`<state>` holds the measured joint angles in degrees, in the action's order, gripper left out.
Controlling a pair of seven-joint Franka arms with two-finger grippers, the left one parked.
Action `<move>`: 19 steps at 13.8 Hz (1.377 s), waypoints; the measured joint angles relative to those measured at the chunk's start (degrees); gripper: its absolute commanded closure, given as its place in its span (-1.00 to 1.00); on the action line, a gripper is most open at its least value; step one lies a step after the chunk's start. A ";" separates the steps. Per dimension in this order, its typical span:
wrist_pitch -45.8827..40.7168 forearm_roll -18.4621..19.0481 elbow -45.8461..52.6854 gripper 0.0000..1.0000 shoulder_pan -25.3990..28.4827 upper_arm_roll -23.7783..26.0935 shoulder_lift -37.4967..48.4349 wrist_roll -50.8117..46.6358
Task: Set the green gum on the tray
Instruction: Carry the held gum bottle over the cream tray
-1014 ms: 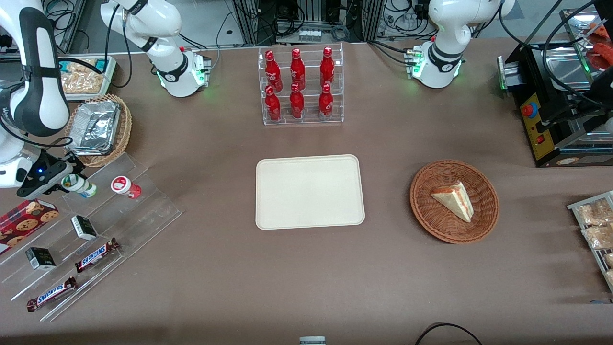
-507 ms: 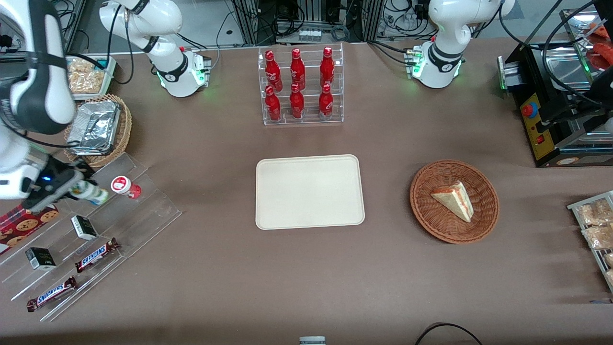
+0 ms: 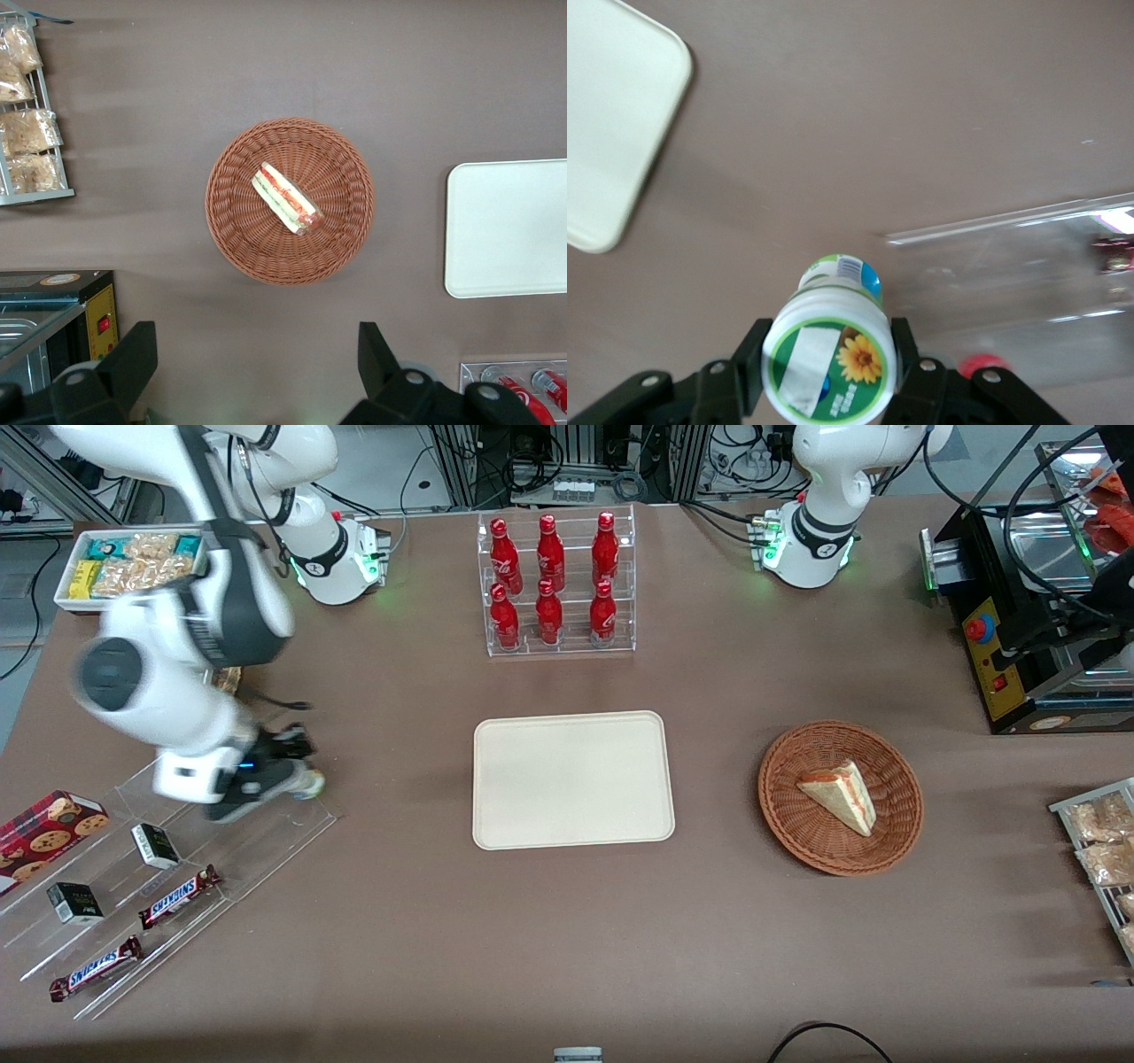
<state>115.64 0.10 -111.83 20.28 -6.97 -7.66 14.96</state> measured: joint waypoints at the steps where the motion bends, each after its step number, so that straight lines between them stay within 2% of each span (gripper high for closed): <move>1: 0.08 0.00 0.29 1.00 2.45 0.04 -1.01 -4.47; 4: 1.45 -0.85 2.42 1.00 8.11 0.06 -5.16 -16.26; 8: 4.66 -5.09 6.91 1.00 14.82 0.05 -11.70 -27.18; 13: 8.19 -5.23 13.24 1.00 22.38 0.02 -20.41 -40.45; 19: 14.54 -5.25 17.26 1.00 26.97 -0.02 -26.71 -51.42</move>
<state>130.18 -5.15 -94.57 47.25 -6.99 -34.37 -36.46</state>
